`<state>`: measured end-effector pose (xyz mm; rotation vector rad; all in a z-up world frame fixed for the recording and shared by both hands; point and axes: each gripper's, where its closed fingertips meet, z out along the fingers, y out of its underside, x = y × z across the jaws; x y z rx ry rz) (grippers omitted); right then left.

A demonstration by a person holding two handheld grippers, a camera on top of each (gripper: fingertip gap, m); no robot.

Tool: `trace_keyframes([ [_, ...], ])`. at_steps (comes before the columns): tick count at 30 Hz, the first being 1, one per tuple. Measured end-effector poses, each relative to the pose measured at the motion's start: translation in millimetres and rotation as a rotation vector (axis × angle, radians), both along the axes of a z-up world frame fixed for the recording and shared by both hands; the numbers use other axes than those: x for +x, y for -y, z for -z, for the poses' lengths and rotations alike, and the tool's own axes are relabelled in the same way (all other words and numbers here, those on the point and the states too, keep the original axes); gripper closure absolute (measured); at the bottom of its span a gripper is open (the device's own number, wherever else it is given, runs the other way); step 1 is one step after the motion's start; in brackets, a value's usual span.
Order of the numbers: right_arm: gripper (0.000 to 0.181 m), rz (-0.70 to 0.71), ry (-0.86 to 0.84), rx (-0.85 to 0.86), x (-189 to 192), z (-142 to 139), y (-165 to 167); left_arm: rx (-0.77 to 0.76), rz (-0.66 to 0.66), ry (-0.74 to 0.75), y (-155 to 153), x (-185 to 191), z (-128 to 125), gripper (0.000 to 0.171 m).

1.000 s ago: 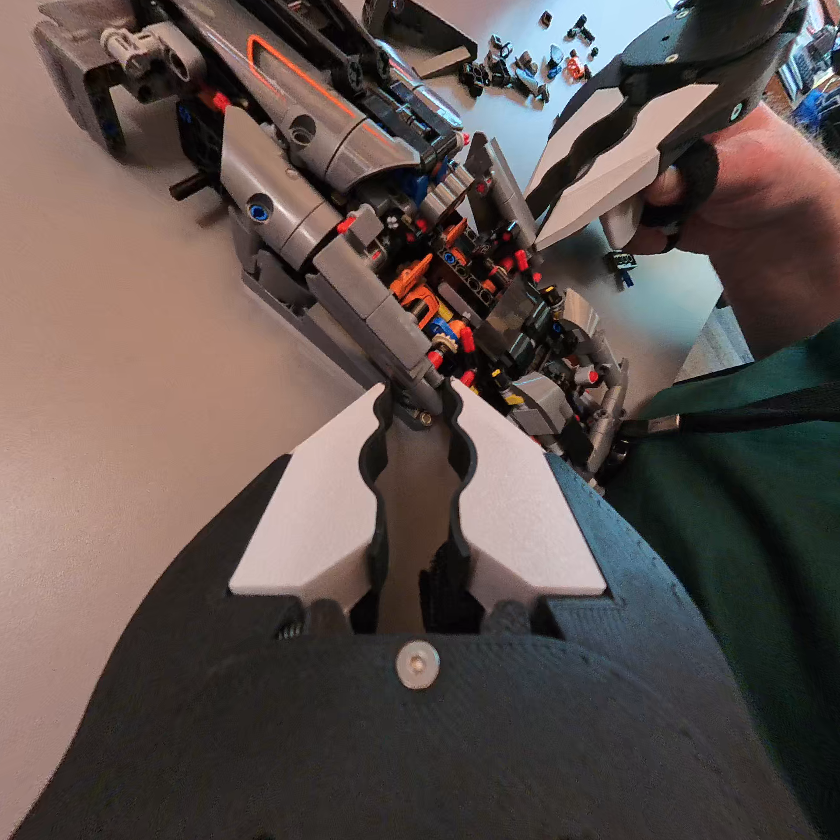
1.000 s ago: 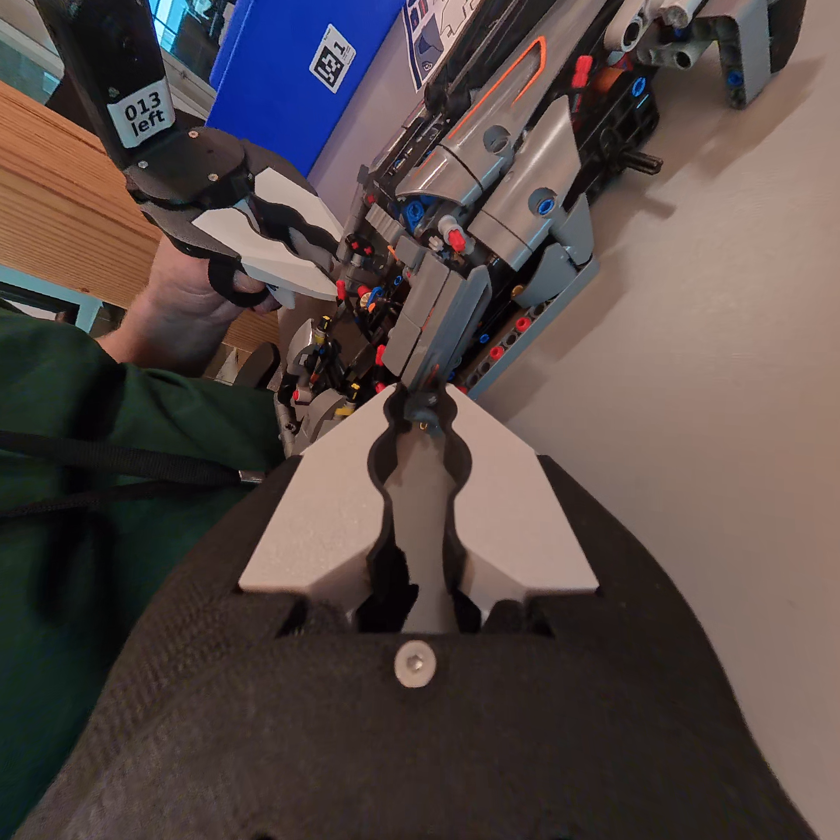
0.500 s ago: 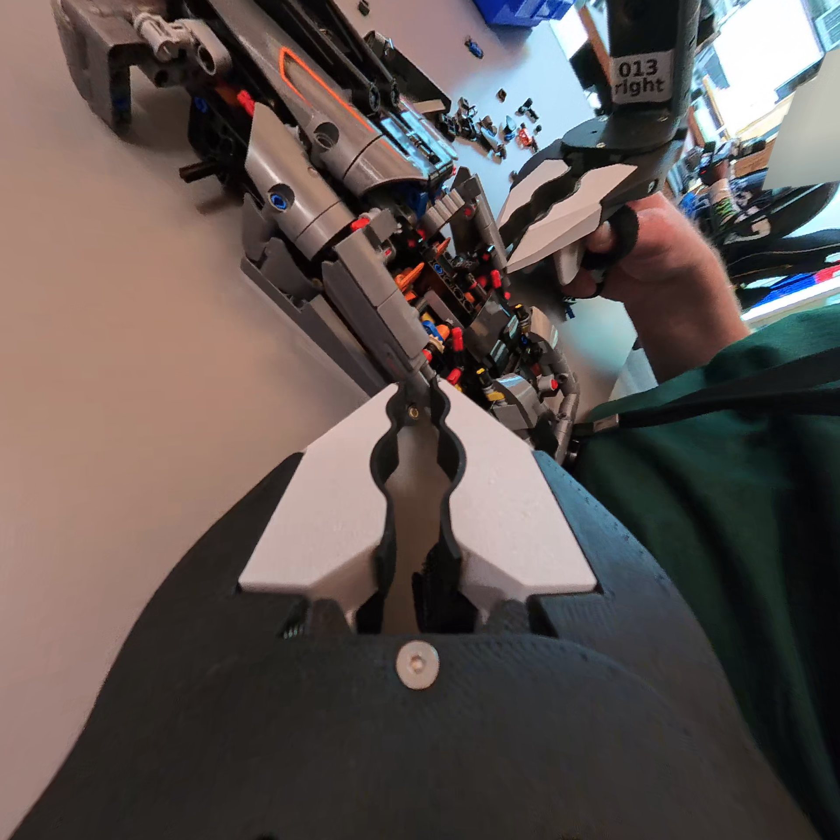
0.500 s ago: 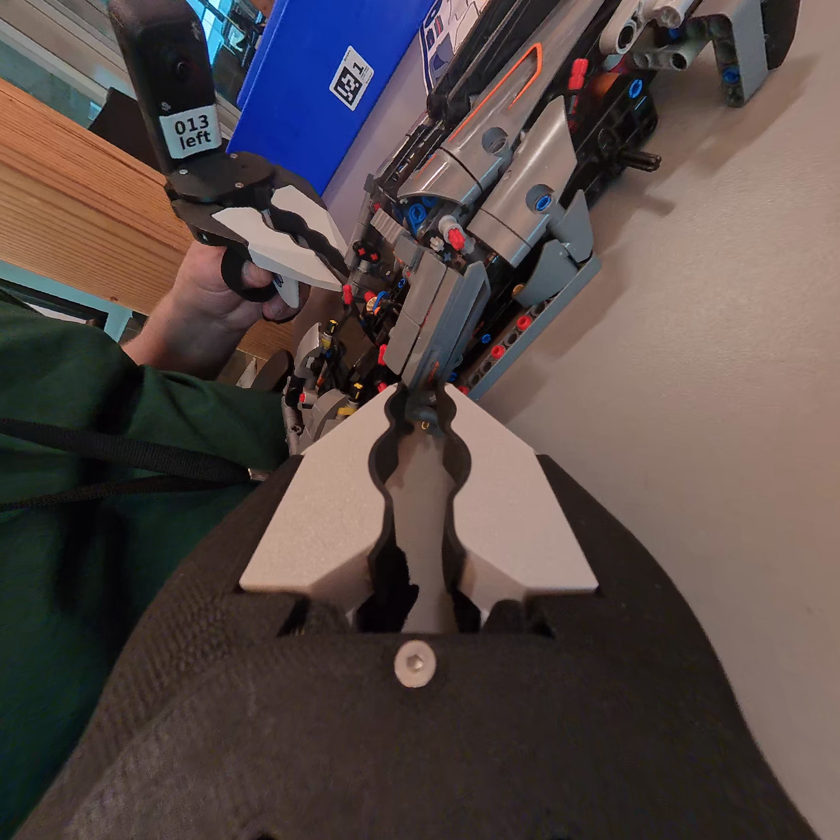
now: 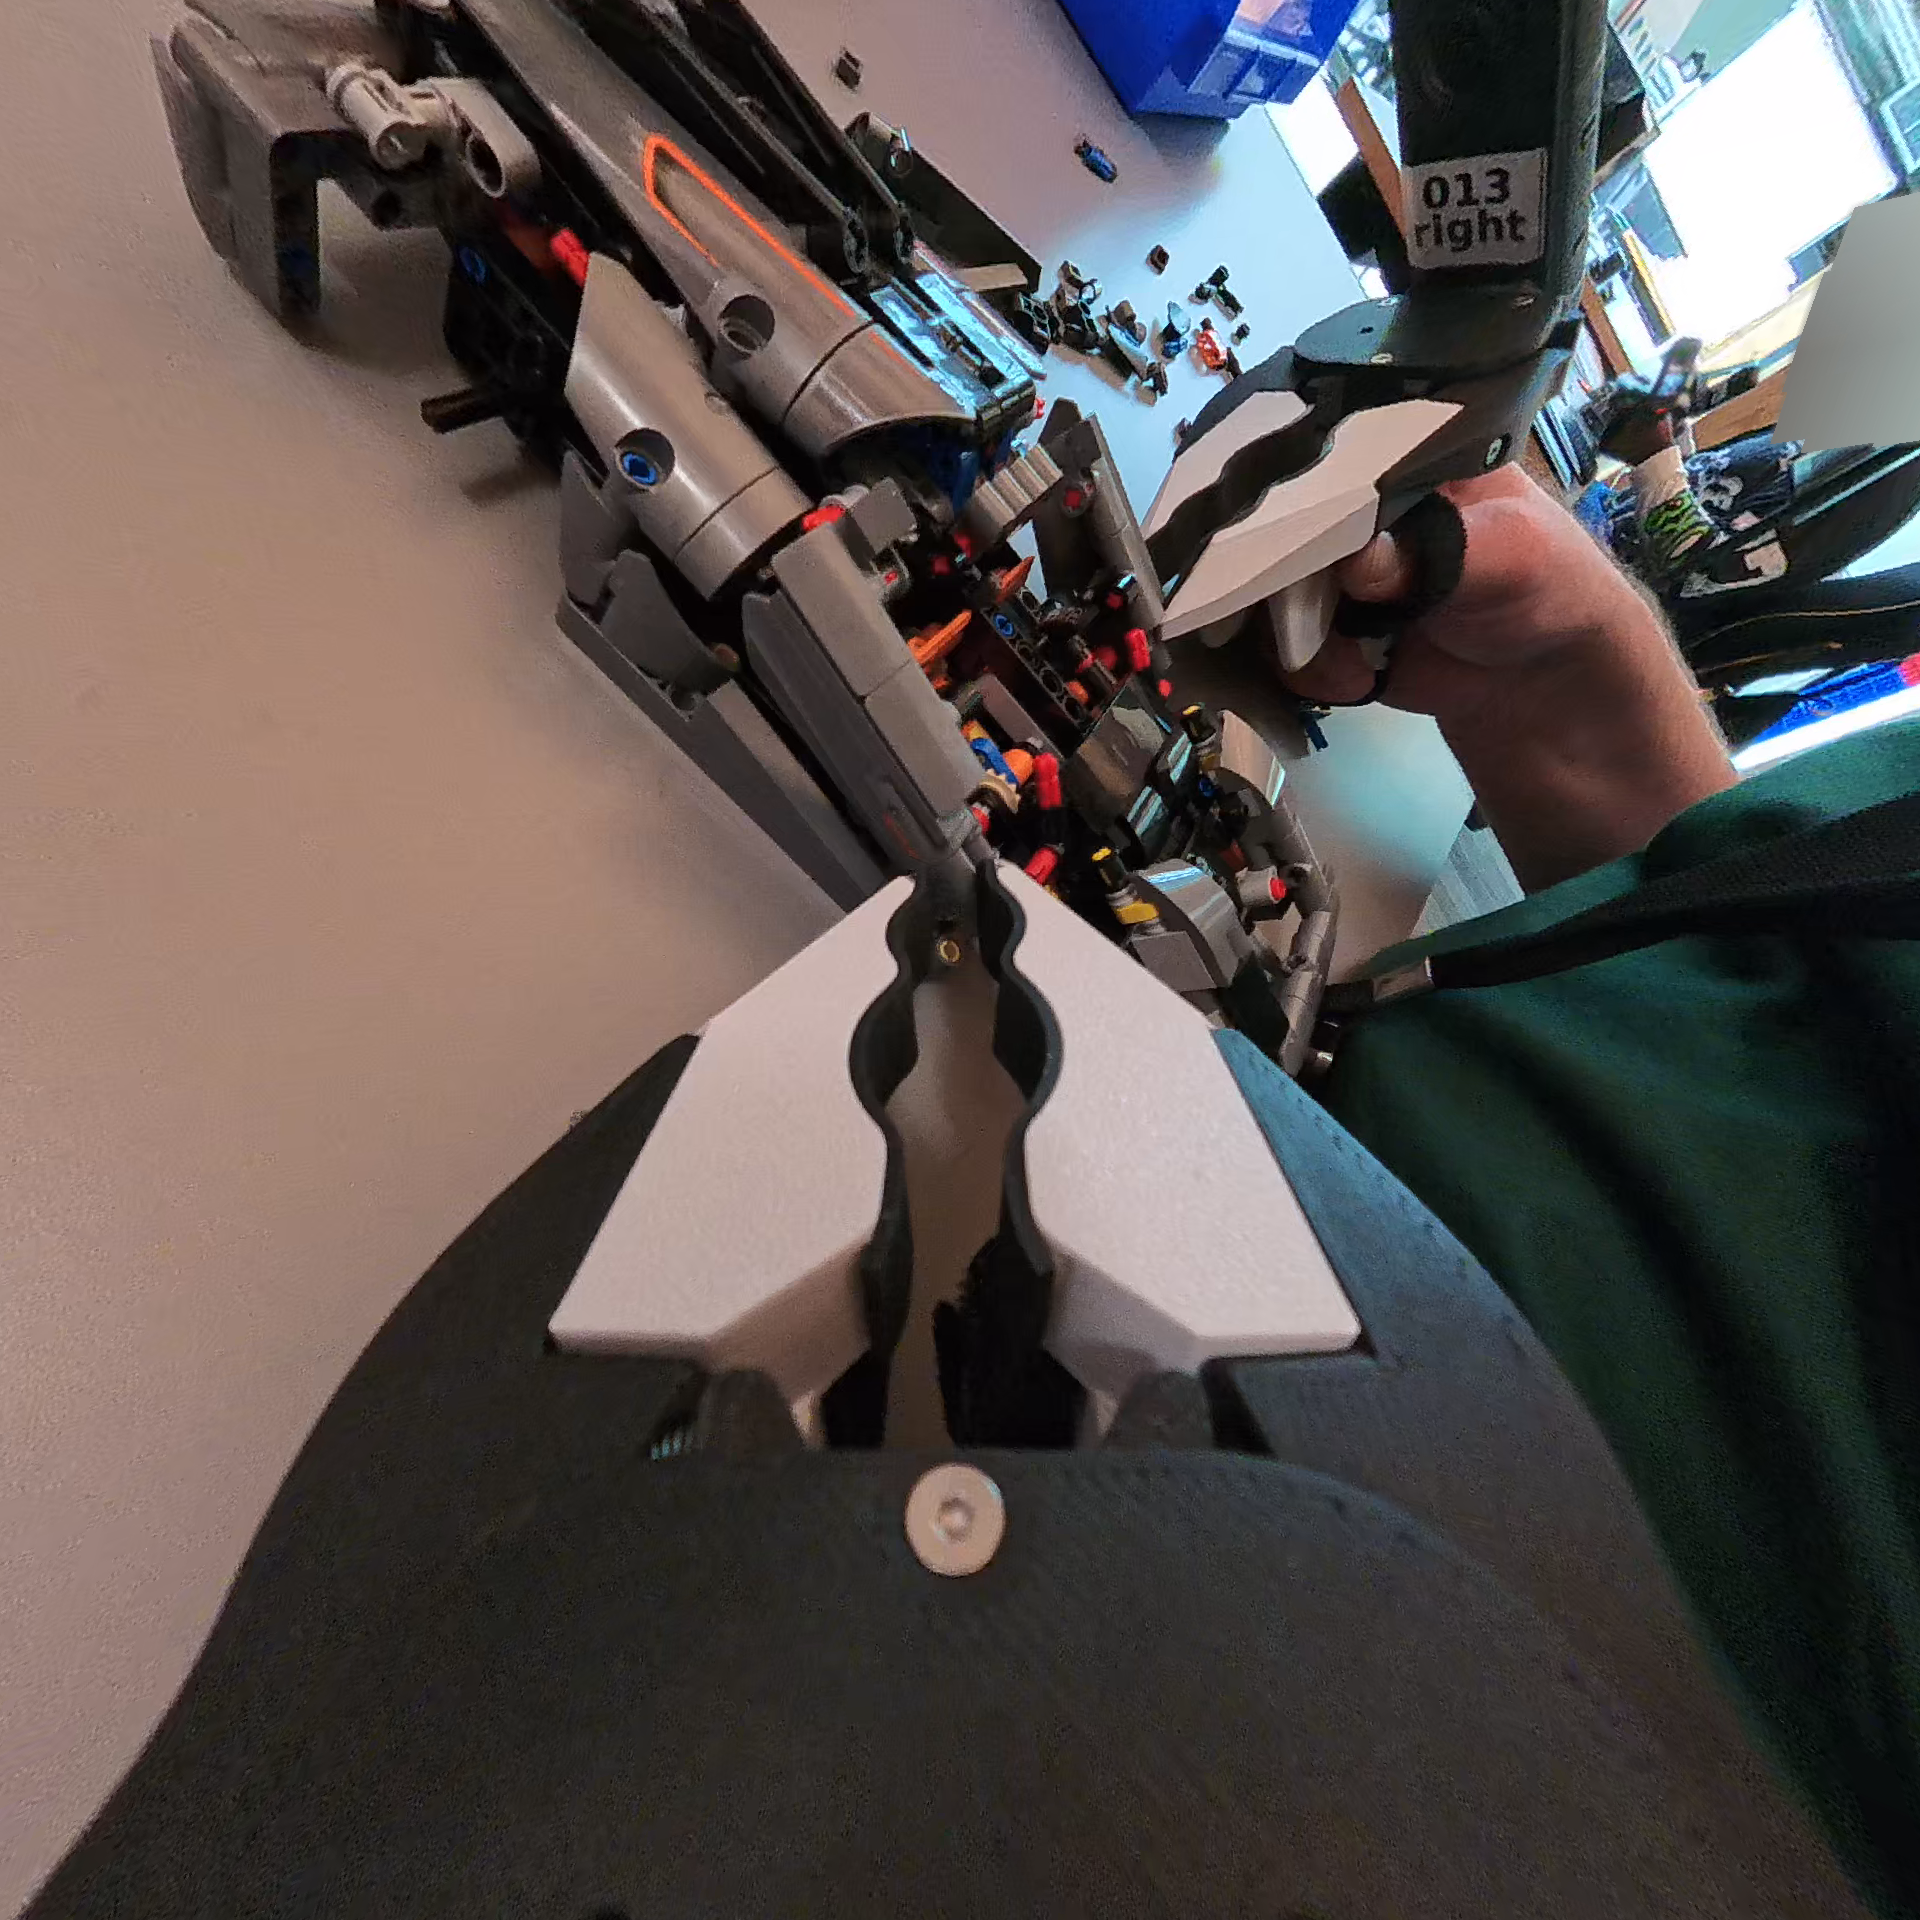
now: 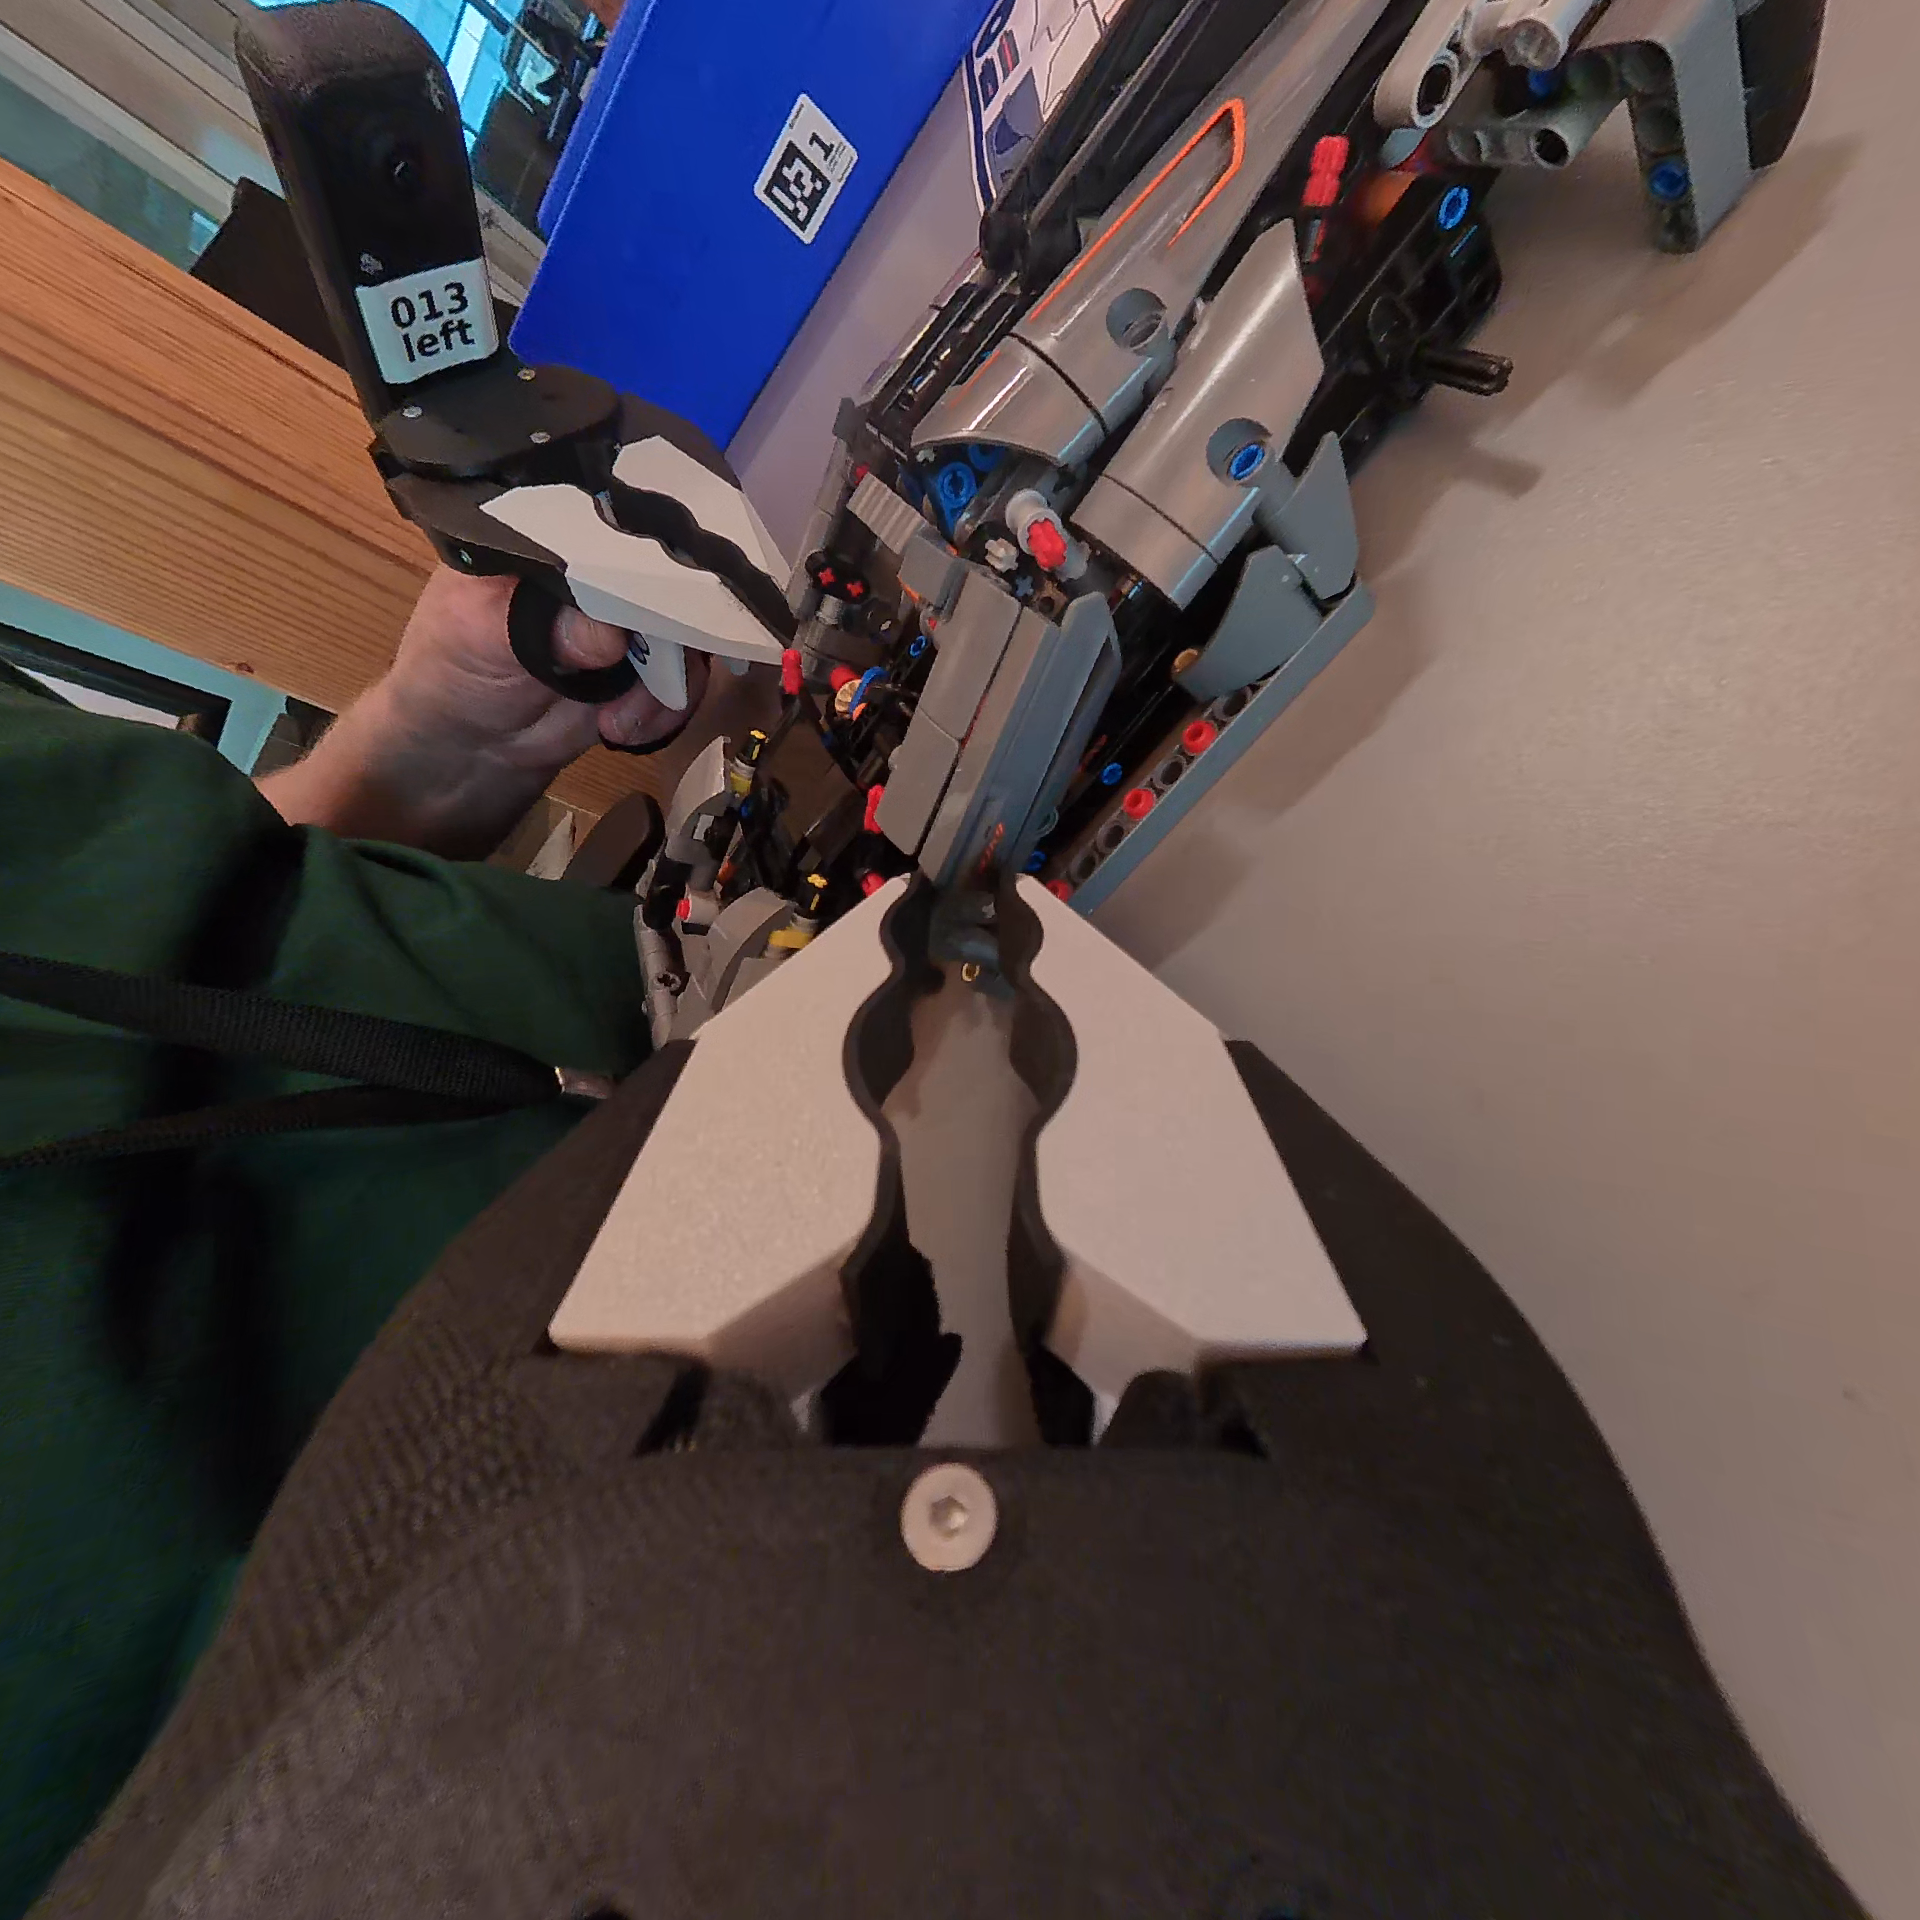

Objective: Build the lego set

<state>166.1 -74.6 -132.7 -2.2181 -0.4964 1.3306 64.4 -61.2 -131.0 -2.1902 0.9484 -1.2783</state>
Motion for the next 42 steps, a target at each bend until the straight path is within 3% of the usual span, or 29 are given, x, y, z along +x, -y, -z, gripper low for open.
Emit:
trace_keyframes([
  [32, 0.171, 0.009, 0.0, 0.005, 0.5, 0.8, -1.9, 0.05, -0.057, 0.051, 3.9, 2.8, -2.8, 0.171],
  [42, 0.171, 0.01, -0.02, 0.002, 0.7, -0.8, -3.3, -0.04, -0.037, 0.062, 8.2, -1.6, -0.9, 0.165],
])
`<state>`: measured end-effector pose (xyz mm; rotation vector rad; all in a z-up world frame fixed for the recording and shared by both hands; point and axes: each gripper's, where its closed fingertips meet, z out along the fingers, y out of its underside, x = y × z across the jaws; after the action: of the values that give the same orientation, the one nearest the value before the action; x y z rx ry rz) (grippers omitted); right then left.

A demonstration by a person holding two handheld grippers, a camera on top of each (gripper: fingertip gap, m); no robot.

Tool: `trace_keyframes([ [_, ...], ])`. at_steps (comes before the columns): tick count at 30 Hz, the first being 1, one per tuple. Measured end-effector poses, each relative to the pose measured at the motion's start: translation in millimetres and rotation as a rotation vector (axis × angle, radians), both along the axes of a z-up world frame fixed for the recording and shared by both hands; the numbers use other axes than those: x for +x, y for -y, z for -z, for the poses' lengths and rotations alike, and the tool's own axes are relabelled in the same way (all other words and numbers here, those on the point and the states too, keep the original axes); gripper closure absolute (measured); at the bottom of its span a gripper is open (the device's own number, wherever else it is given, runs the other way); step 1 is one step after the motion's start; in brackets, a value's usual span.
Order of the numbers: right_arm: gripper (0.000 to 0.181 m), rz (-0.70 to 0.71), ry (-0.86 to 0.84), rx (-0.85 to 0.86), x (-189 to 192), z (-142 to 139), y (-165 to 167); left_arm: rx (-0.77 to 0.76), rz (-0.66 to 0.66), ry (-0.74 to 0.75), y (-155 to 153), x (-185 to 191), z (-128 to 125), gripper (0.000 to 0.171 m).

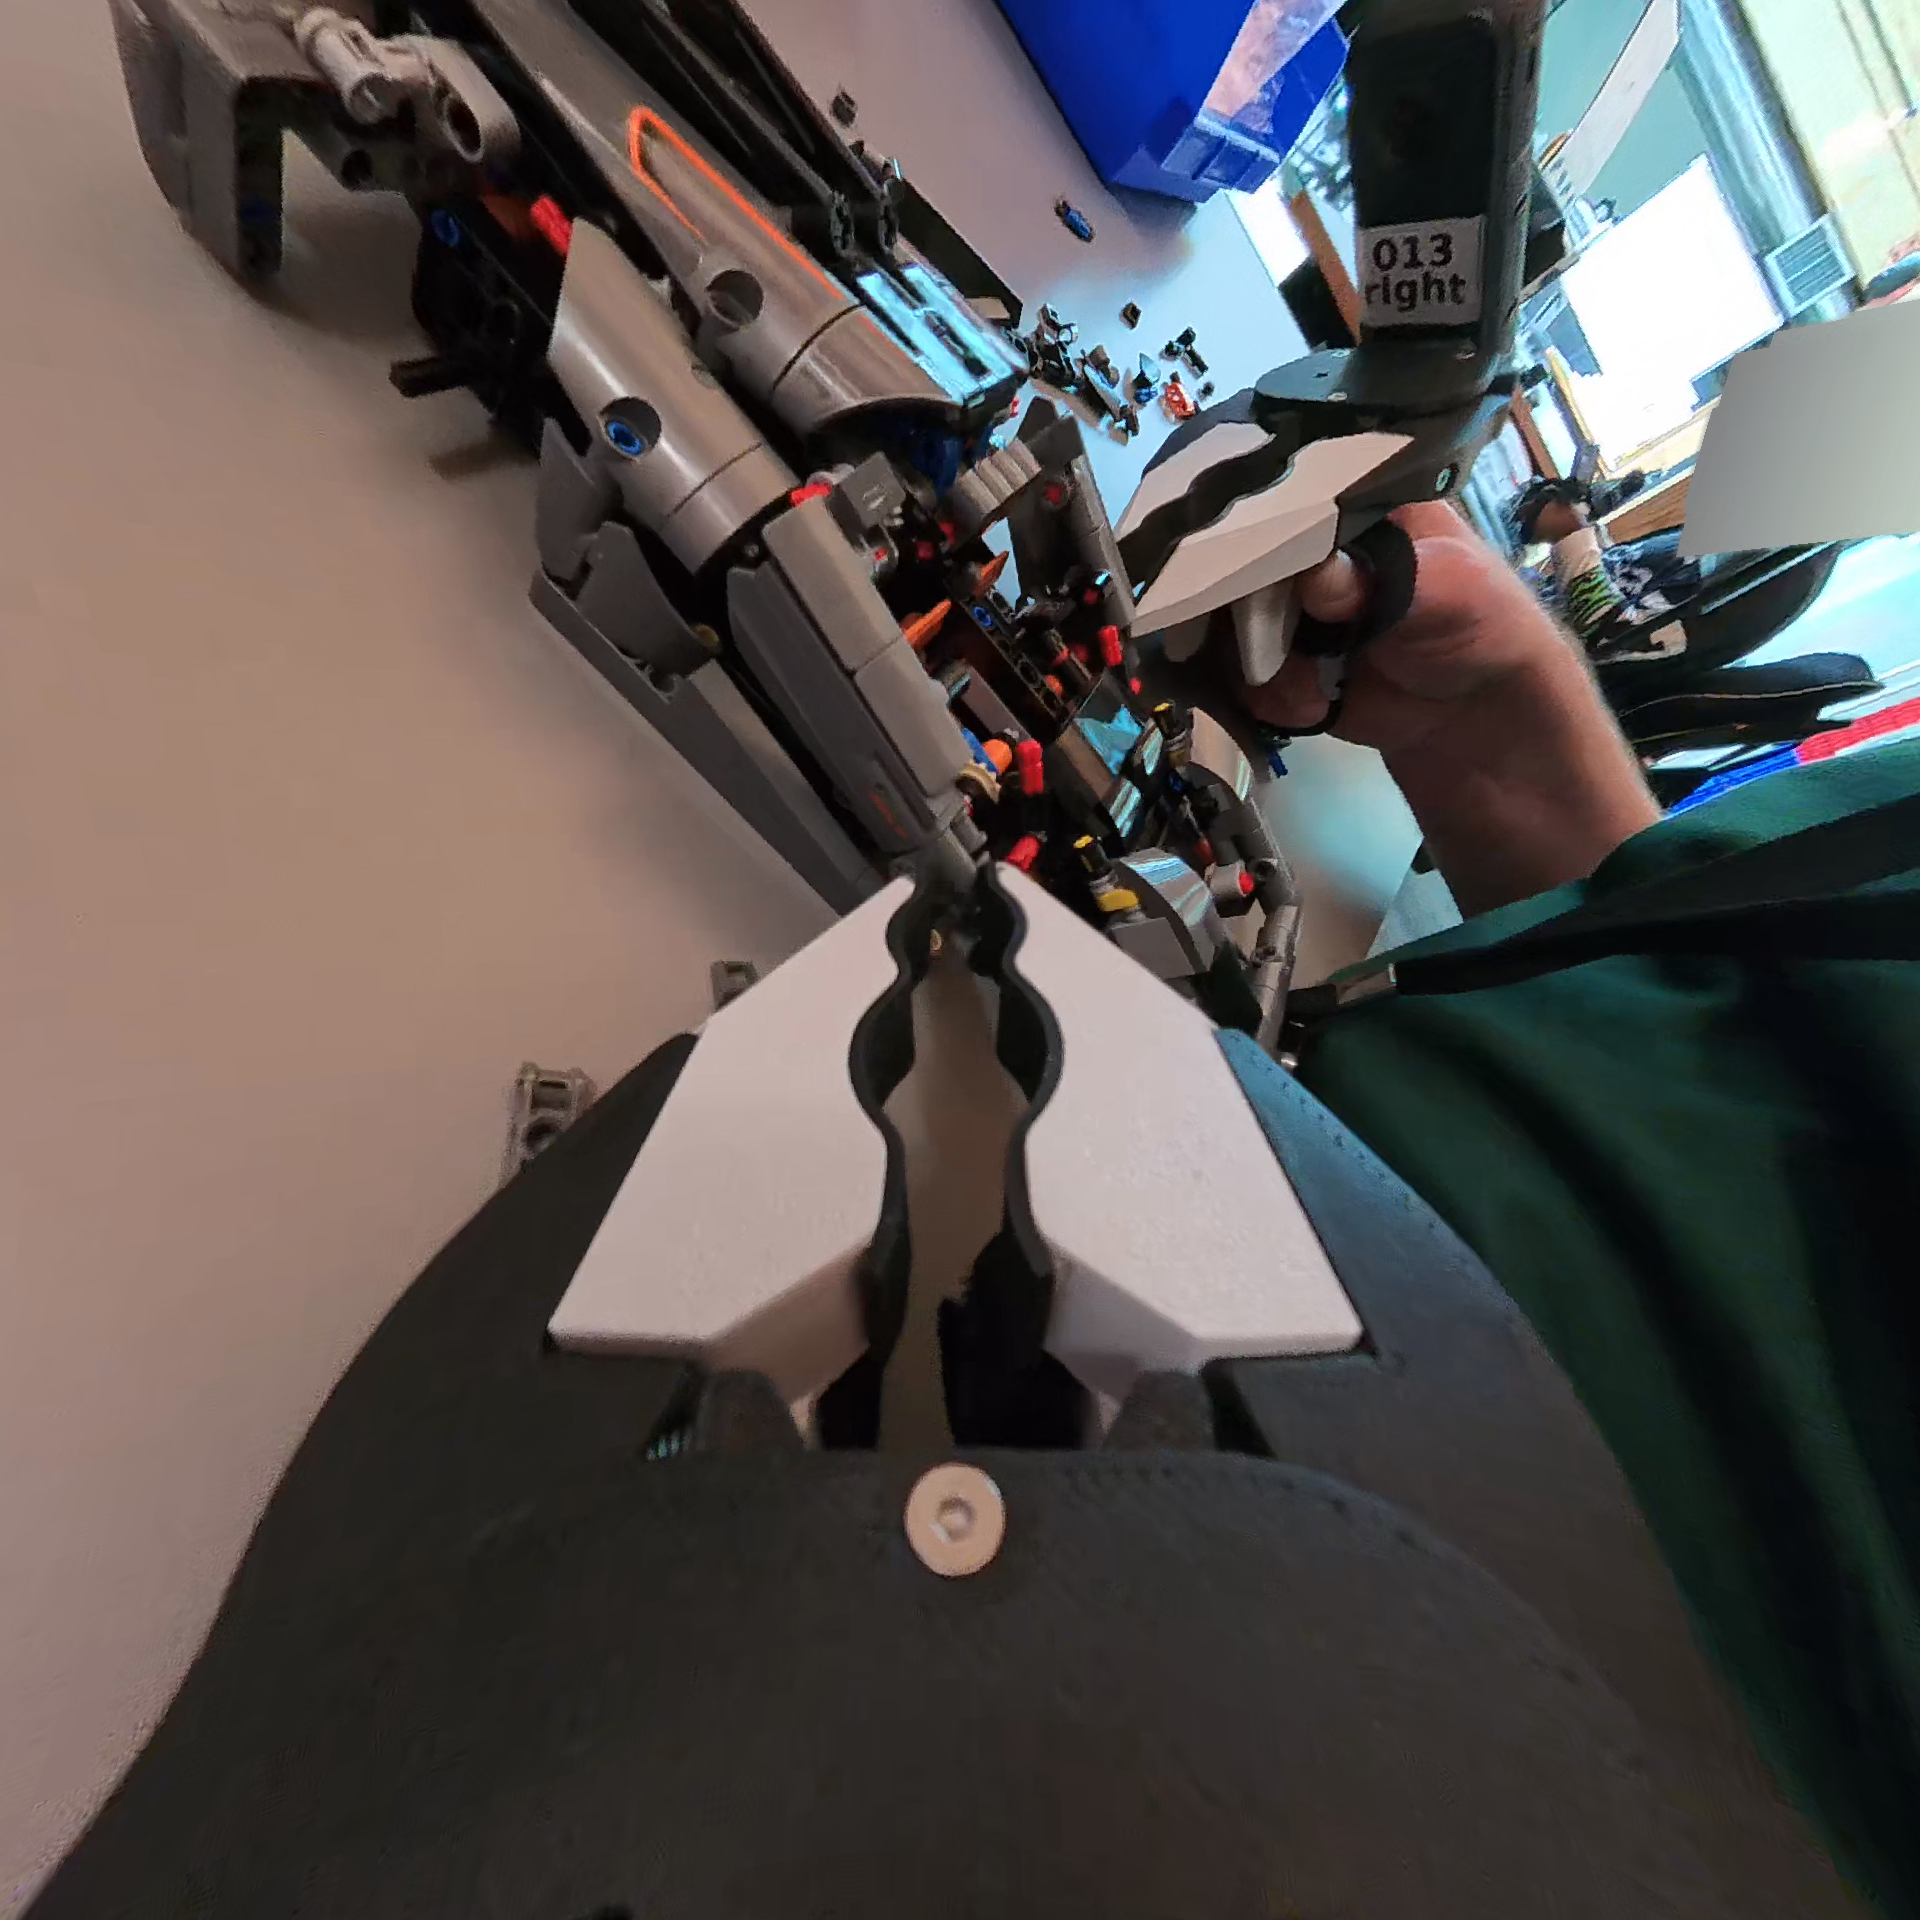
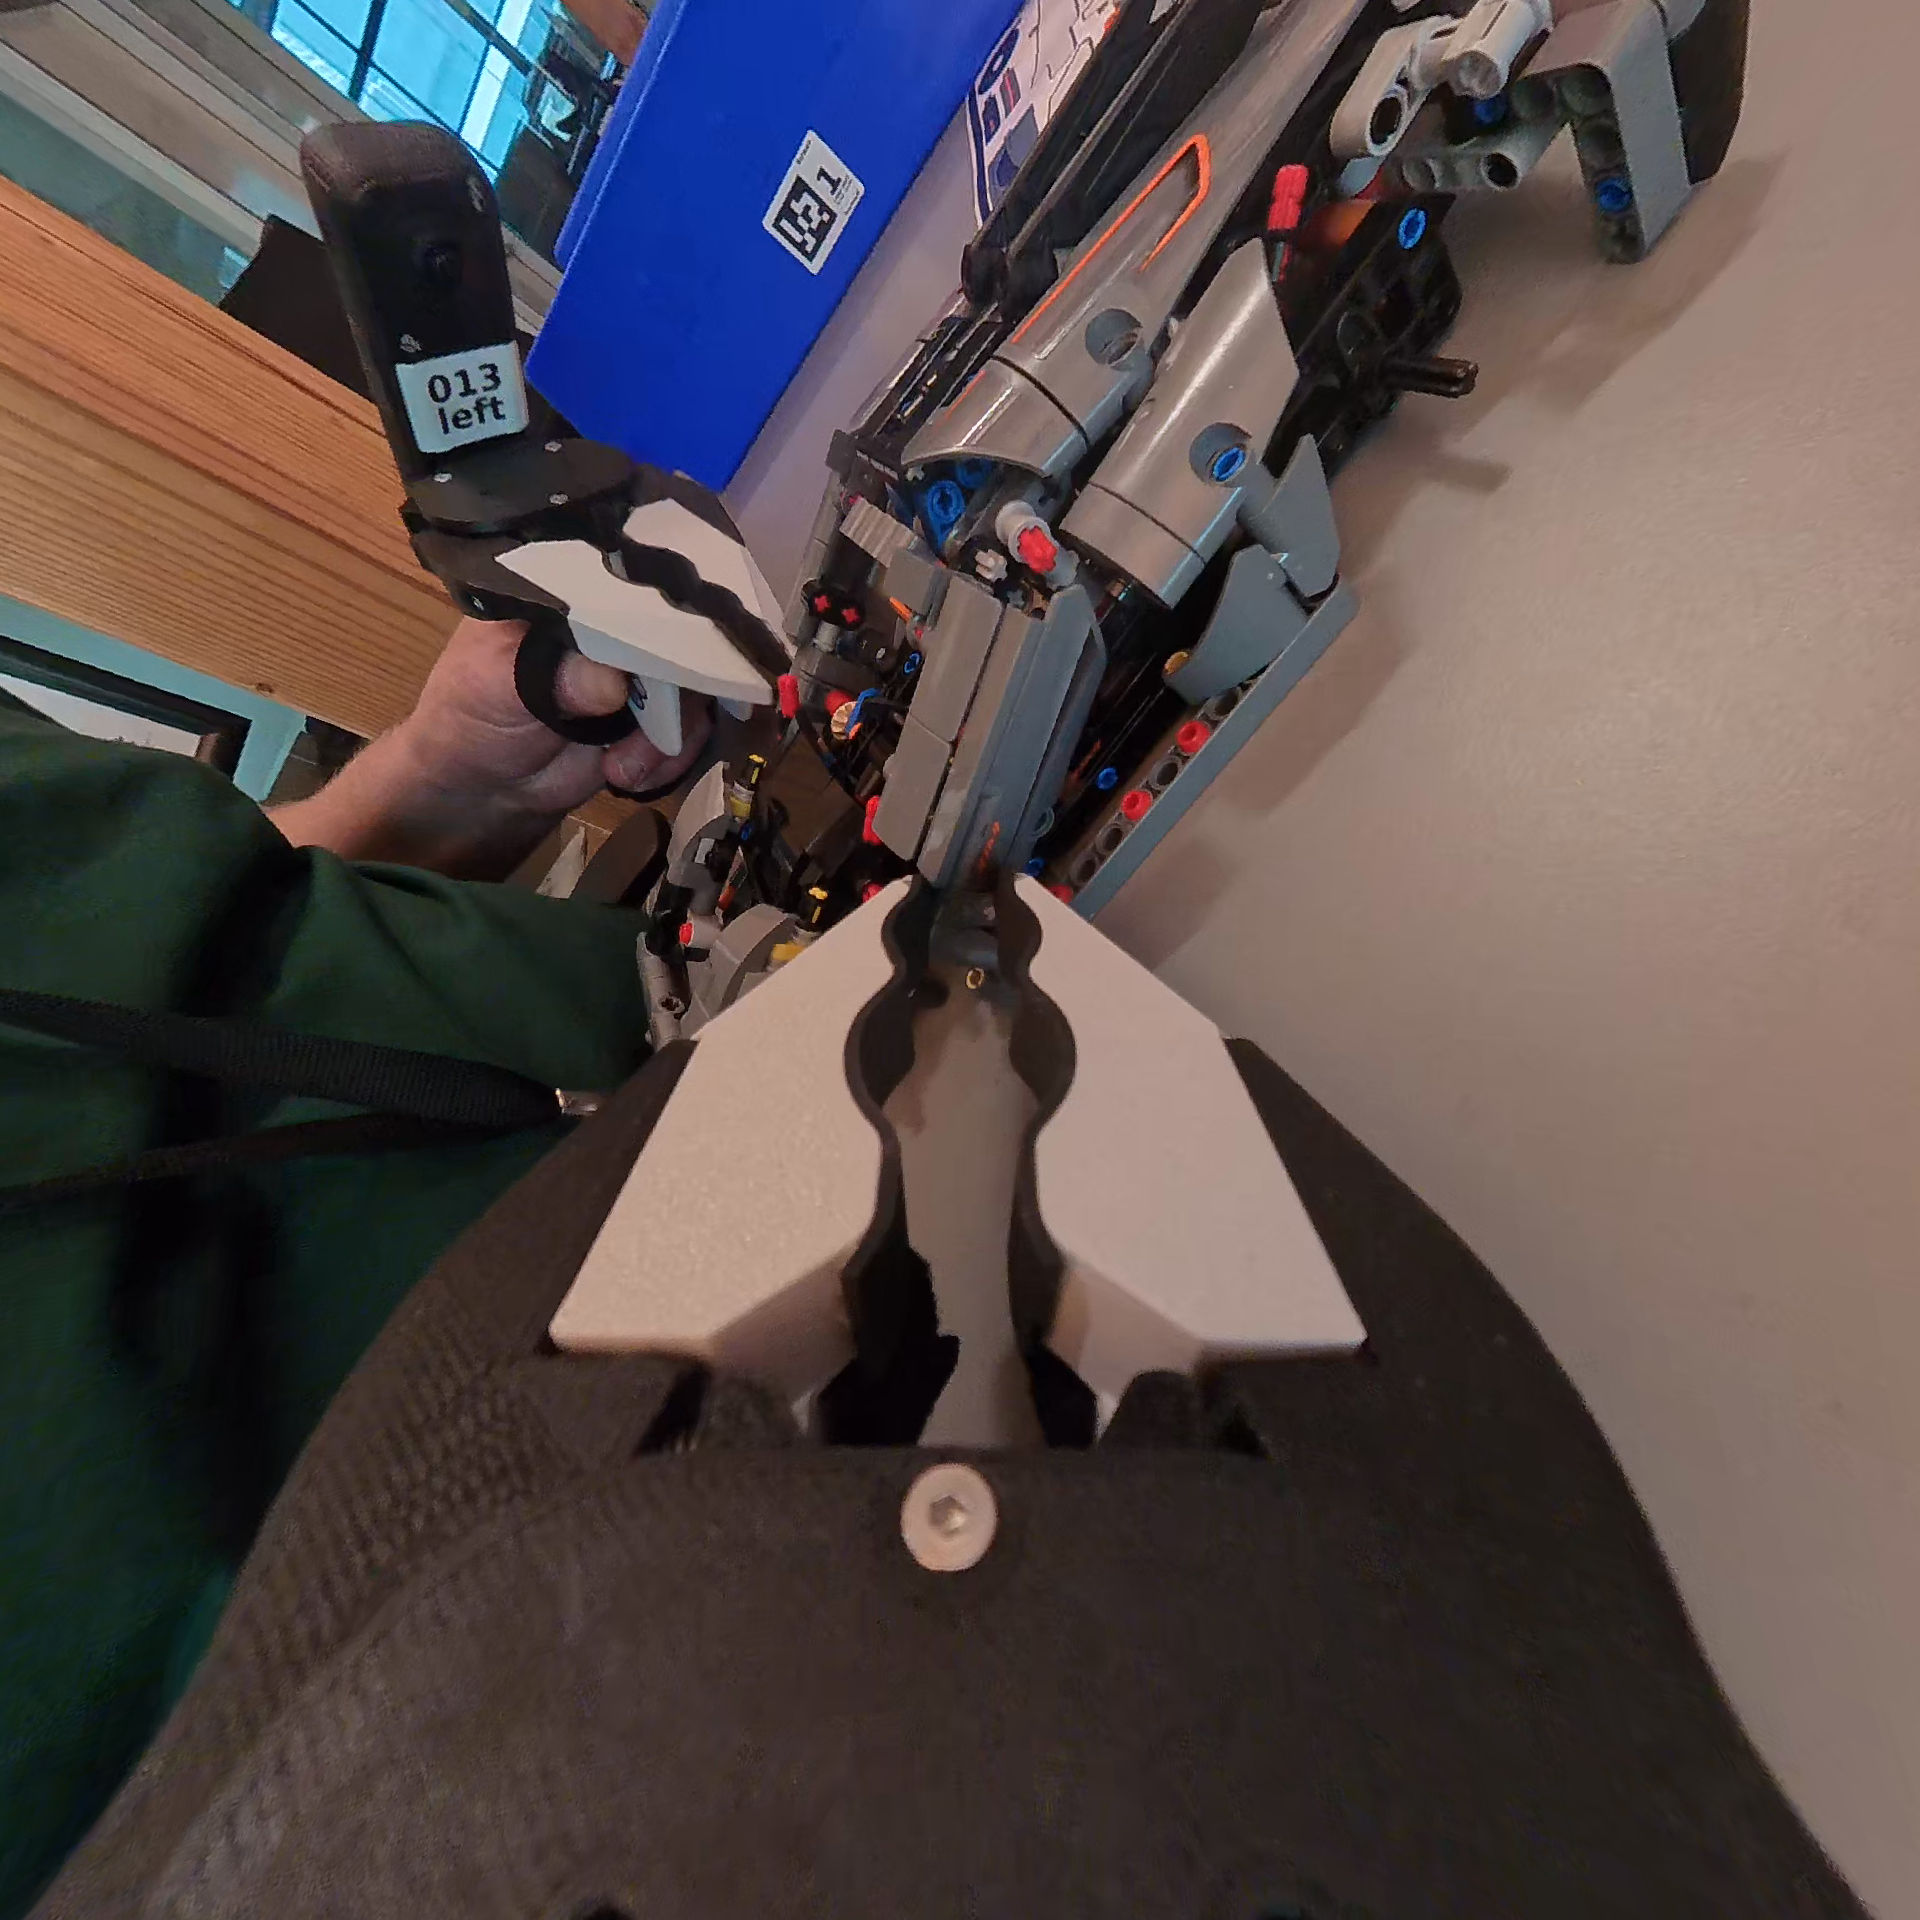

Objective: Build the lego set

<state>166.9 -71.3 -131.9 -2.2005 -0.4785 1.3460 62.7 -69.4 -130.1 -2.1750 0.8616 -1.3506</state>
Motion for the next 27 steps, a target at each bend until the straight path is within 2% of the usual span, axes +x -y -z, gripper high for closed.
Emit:
trace_keyframes([
  [2, 0.171, 0.005, -0.005, -0.004, 0.7, -0.1, -0.7, -0.024, 0.0, 0.009, 3.0, 0.6, -0.5, 0.162],
  [13, 0.171, -0.008, 0.007, -0.006, -0.4, 1.4, 0.0, -0.02, -0.027, 0.003, 0.3, 1.2, 1.0, 0.167],
  [27, 0.171, -0.027, 0.004, -0.017, -0.9, 1.7, -0.4, -0.031, 0.032, 0.035, 2.5, 2.6, -0.9, 0.171],
])
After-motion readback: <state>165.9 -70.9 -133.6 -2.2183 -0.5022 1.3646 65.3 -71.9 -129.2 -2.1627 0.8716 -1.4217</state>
